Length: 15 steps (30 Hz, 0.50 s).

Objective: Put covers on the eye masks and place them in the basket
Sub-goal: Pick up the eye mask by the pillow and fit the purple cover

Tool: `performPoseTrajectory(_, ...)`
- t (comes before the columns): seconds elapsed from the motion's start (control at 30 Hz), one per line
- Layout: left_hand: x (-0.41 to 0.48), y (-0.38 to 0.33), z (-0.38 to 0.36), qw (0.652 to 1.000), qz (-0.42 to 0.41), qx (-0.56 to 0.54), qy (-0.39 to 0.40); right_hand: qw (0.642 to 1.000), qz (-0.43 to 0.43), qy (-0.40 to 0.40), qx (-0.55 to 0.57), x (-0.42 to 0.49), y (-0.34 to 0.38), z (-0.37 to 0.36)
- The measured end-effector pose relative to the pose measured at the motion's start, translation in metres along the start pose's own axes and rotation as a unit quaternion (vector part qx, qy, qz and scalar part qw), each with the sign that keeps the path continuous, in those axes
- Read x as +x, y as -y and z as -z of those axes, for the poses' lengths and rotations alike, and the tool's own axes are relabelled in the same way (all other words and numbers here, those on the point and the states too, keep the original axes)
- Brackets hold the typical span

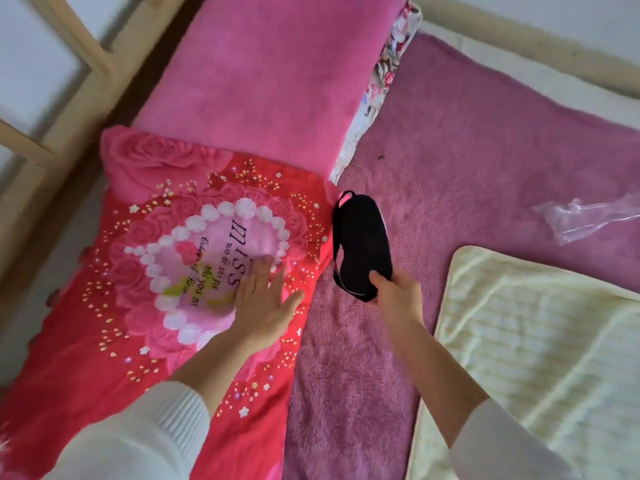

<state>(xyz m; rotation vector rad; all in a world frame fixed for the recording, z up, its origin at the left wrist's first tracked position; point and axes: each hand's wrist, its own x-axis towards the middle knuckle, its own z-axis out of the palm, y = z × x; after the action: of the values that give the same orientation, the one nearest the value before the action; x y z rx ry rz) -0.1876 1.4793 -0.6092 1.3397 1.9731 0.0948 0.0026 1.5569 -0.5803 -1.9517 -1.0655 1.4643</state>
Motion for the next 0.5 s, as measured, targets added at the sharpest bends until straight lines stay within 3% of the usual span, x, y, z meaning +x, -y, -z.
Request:
performPoseTrajectory(0.1, -0.018, -0.034, 0.03, 0.984, 0.008, -0.161, -0.082, 0.995, 0.062, 0.062, -0.04, -0.028, 0.025, 0.03)
performPoseTrajectory(0.17, -0.04, -0.053, 0.051, 0.968, -0.051, -0.196, -0.147, 0.988, 0.086, 0.102, -0.084, -0.051, 0.043, 0.05)
performPoseTrajectory(0.23, -0.067, -0.068, 0.072, 0.961, -0.13, -0.146, -0.195, 0.975, 0.105, 0.153, -0.127, -0.078, 0.063, 0.067)
performPoseTrajectory(0.33, -0.109, -0.081, 0.096, 0.958, -0.196, -0.033, -0.206, 0.948, 0.156, 0.201, -0.189, -0.125, 0.091, 0.087)
performPoseTrajectory(0.43, -0.153, -0.086, 0.112, 0.958, -0.175, 0.048, -0.223, 0.918, 0.251, 0.177, -0.25, -0.177, 0.114, 0.101)
performPoseTrajectory(0.5, -0.182, -0.09, 0.119, 0.96, -0.156, 0.029, -0.232, 0.898, 0.315, 0.159, -0.261, -0.213, 0.126, 0.109)
